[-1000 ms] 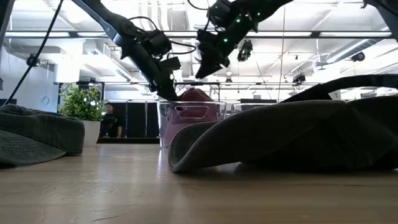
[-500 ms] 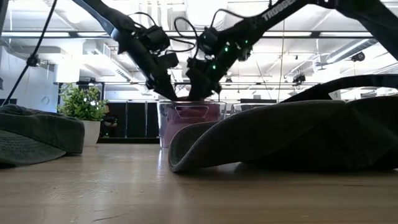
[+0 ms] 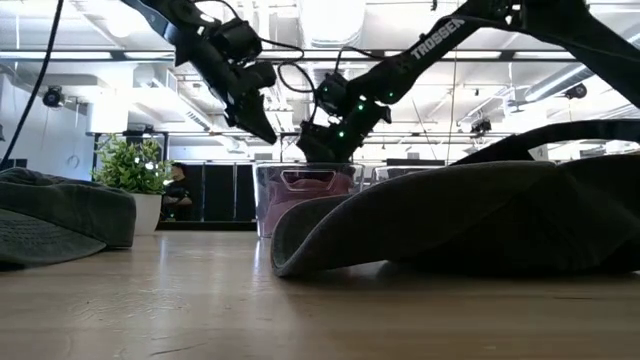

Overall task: Pick & Place hat
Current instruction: Put the red cap into the left transparent bin

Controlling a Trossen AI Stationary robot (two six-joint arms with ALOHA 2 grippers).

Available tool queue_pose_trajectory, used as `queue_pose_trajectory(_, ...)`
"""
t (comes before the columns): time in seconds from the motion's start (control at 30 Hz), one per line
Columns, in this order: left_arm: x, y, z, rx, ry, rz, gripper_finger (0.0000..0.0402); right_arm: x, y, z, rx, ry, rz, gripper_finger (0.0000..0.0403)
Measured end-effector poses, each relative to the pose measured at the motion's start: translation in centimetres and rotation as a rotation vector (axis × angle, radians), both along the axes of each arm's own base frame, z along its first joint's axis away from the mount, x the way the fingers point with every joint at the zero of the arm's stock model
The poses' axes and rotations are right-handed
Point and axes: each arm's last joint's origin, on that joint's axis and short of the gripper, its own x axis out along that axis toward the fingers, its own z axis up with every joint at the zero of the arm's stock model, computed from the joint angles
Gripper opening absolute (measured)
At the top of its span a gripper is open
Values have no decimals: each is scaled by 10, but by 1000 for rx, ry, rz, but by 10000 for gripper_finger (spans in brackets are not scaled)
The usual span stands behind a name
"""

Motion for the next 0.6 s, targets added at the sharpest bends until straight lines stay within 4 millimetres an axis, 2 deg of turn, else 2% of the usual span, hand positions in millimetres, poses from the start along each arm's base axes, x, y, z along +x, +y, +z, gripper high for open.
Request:
queue_pose_trajectory(0.17,4,3,-5,1,4,-1,94,-2,1,14,-21,-31,1,157)
queue_pose_trajectory(0.4,9,7,-8,17,-15,-1,94,-10,6,49,-105,-70,54,195)
queue_pose_trajectory(0.6,10,7,-7,22,-20,-1,94,-16,9,57,-113,-38,77,230)
